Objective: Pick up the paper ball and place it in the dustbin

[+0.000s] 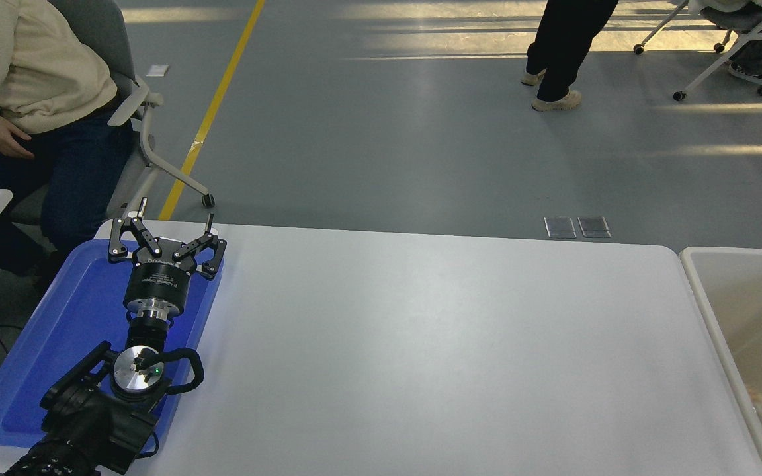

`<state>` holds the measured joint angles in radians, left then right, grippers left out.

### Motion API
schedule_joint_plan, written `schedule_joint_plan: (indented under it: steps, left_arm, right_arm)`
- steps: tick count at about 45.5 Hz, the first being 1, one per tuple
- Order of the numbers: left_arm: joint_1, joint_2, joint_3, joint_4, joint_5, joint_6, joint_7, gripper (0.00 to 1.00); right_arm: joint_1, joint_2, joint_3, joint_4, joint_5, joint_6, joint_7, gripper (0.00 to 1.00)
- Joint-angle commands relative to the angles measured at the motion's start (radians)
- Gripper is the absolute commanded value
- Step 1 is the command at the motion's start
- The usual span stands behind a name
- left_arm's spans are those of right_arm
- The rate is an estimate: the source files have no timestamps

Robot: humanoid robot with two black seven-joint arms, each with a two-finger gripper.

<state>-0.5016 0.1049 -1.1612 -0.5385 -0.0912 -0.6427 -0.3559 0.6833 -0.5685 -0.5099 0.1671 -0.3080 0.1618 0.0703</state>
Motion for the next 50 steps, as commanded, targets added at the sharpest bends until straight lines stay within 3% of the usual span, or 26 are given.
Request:
schedule_joint_plan:
  steps: [1, 22, 36, 42, 50]
  left_arm:
    - [0.000, 0.001, 0.000, 0.000, -0.001, 0.000, 0.000, 1.00]
    - [0.000, -0.001, 0.000, 0.000, -0.001, 0.000, -0.001, 1.00]
    - [0.000, -0.001, 0.000, 0.000, -0.001, 0.002, -0.001, 1.00]
    - [0.000, -0.001, 0.000, 0.000, -0.001, 0.002, -0.001, 1.00]
    - [0.000, -0.001, 0.000, 0.000, -0.001, 0.000, -0.001, 1.00]
  right_arm:
    - [0.012, 0.010, 0.076, -0.003, 0.040, -0.027, 0.003, 0.99]
    - [0.150, 0.039, 0.536, 0.032, 0.055, -0.036, 0.000, 1.00]
    - [0.154, 0.024, 0.898, 0.285, 0.059, -0.038, 0.005, 1.00]
    - [0.125, 0.024, 1.016, 0.409, 0.154, -0.035, 0.005, 1.00]
    - [0.094, 0.030, 1.064, 0.546, 0.420, -0.005, 0.006, 1.00]
